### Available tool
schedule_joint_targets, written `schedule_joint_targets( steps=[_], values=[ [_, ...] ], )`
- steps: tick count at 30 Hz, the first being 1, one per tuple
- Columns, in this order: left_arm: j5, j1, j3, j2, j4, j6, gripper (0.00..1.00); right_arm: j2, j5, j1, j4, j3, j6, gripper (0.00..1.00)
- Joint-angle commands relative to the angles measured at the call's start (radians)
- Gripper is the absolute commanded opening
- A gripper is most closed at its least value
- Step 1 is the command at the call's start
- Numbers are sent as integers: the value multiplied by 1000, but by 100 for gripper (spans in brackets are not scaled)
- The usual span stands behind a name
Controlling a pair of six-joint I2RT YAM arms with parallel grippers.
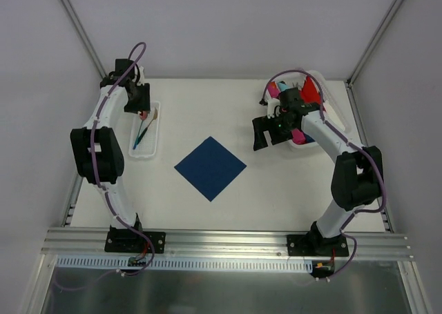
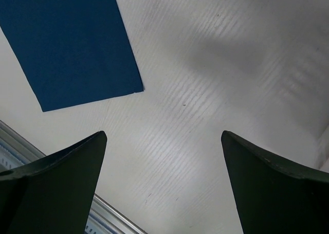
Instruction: Place the utensils on the paper napkin and roll it up
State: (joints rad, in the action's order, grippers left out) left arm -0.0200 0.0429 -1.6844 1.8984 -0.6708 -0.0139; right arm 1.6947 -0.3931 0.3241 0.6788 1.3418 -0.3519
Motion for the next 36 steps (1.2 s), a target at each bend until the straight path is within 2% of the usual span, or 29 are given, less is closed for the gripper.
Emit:
schedule_joint_targets(
  steps=[1,6,9,15,27,36],
  values=[
    [-57,38,-127,60,-15,-61,47,39,-33,-5,-7,51,22,99],
    [-126,55,-195,165,-26,-95,43,74,-41,-14,-5,79,27,99],
    [-147,55,-181,197,-29,-119,37,97,-53,-25,-4,92,28,99],
    [-235,54,-166,246,-32,-130,32,131,-59,-40,1,118,28,99],
    [-255,51,-184,309,-36,-110,30,174,-79,-54,5,148,37,99],
    [-204,38,-222,369,-38,-107,30,174,-84,-66,7,146,50,99]
  ],
)
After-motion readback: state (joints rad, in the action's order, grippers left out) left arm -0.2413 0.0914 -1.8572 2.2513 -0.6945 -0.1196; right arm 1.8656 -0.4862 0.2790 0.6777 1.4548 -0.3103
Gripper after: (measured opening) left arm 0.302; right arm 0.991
